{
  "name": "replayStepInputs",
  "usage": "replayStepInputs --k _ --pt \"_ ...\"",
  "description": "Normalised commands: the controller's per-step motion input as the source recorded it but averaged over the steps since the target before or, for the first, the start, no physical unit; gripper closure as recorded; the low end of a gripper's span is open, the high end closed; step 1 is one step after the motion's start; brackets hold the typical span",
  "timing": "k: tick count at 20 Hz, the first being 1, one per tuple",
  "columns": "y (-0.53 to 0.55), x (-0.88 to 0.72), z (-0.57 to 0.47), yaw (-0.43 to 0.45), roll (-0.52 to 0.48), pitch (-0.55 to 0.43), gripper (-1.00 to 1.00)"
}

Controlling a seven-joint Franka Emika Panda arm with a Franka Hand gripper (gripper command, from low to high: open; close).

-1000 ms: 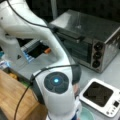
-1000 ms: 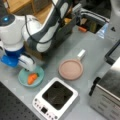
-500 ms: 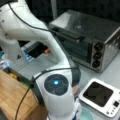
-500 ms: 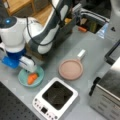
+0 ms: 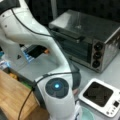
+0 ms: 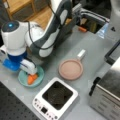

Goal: Pick up the pan. Place the pan on the table. Pick up the bowl. Place the bowl on the stove.

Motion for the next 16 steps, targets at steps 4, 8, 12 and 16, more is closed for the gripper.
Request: replayStepInputs --k 4,8,12,16 --pt "0.05 -0.1 -0.06 -0.036 -0.007 -0.137 1.0" --pt "0.07 -0.11 -0.06 -0.034 0.008 -0.138 1.0" --pt "0.09 -0.13 -0.06 -0.039 0.015 -0.142 1.0" --pt "0.09 -0.15 -0.05 -0.042 0.015 -0.141 1.0"
